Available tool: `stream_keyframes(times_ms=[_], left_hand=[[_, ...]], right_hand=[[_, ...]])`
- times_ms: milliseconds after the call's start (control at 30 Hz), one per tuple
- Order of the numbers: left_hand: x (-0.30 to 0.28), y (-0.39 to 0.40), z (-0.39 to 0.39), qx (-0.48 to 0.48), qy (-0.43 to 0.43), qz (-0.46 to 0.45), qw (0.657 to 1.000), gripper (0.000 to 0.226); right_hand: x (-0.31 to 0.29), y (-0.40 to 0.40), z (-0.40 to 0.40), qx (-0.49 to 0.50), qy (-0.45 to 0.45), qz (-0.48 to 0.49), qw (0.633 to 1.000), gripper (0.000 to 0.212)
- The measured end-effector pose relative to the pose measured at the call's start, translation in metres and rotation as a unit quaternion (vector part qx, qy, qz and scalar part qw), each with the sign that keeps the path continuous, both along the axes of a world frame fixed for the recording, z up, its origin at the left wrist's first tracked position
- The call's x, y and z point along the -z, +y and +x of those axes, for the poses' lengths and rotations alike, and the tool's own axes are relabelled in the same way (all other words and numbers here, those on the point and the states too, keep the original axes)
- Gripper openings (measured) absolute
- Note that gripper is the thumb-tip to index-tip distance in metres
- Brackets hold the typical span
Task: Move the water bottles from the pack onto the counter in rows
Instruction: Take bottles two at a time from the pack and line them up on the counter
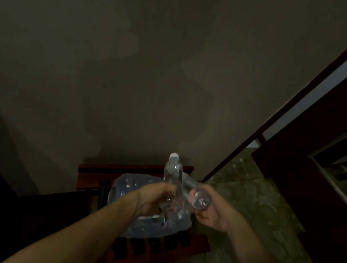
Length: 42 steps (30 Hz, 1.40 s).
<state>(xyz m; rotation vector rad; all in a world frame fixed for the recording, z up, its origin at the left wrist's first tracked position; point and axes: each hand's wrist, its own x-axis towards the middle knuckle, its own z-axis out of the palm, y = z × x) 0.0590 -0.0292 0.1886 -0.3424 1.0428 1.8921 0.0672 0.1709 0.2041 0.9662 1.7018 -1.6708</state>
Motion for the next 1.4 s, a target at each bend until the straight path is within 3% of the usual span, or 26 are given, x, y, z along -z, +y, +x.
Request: stream_keyframes(times_ms=[167,267,367,433,533,633,700,833,900,1133,1400], left_hand=[[-0.052,-0.016,0.011,-0.027,0.151,-0.019,0.988,0.033],[-0.081,-0.034,0.025,-0.051,0.238,-0.036,0.969,0.035],[-0.110,-0.052,0.042,-0.108,0.285,-0.075,0.949,0.040],[-0.128,-0.062,0.052,-0.143,0.294,-0.104,0.939,0.044],[-0.151,-0.080,0.065,-0.193,0.302,-0.113,0.927,0.041],[-0.173,-0.104,0.078,-0.224,0.355,-0.172,0.891,0.042],[-0.187,-0.123,0.084,-0.263,0.395,-0.215,0.853,0.046],[-0.208,-0.163,0.096,-0.311,0.432,-0.257,0.806,0.065],[-0.213,-0.183,0.100,-0.298,0.444,-0.264,0.803,0.068],[-0.223,-0.268,0.128,-0.321,0.461,-0.240,0.791,0.058],[-0.236,-0.406,0.173,-0.341,0.497,-0.278,0.748,0.048]], right_hand=[[-0.035,-0.032,0.014,-0.010,0.161,-0.125,0.979,0.072],[-0.062,-0.051,0.023,-0.021,0.248,-0.206,0.946,0.064],[-0.088,-0.073,0.029,-0.042,0.287,-0.237,0.927,0.085],[-0.102,-0.087,0.030,-0.079,0.334,-0.208,0.916,0.085],[-0.122,-0.114,0.033,-0.145,0.434,-0.086,0.885,0.064],[-0.133,-0.146,0.038,-0.160,0.495,-0.050,0.853,0.045],[-0.136,-0.167,0.041,-0.132,0.519,-0.089,0.840,0.027],[-0.148,-0.204,0.049,-0.132,0.541,-0.125,0.821,0.048],[-0.155,-0.223,0.052,-0.139,0.540,-0.138,0.819,0.055],[-0.182,-0.303,0.067,-0.187,0.543,-0.206,0.793,0.051],[-0.198,-0.446,0.111,-0.221,0.592,-0.121,0.765,0.058]])
